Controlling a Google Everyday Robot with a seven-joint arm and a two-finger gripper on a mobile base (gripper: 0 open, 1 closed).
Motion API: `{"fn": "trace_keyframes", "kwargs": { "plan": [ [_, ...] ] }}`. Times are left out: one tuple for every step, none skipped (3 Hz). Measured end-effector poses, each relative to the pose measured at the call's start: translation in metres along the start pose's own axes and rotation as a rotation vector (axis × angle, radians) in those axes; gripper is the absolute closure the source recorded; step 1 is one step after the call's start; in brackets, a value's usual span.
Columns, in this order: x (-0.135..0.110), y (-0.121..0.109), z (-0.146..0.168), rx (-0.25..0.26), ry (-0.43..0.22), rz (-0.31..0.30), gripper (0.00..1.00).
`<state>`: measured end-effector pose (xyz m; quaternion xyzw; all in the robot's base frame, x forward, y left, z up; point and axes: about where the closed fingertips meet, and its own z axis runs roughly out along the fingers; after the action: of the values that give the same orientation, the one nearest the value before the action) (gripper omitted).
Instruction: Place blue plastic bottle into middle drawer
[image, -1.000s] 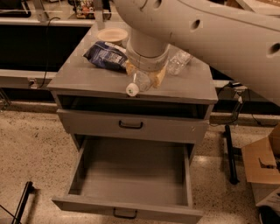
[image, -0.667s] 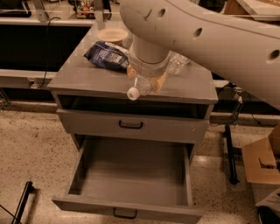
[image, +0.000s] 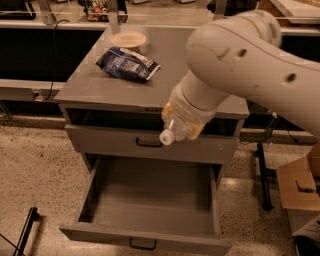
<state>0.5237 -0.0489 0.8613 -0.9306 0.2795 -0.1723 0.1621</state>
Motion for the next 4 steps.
{"fn": "trace_keyframes", "kwargs": {
  "plan": [
    [-0.013,0.038,0.005,0.008,-0.089,0.107,1.0],
    [-0.028,0.068,0.027,0.015,-0.204,0.193,1.0],
    [-0.032,0.067,0.027,0.022,-0.221,0.204,1.0],
    [-0.045,0.065,0.042,0.025,-0.293,0.165,1.0]
  ]
}}
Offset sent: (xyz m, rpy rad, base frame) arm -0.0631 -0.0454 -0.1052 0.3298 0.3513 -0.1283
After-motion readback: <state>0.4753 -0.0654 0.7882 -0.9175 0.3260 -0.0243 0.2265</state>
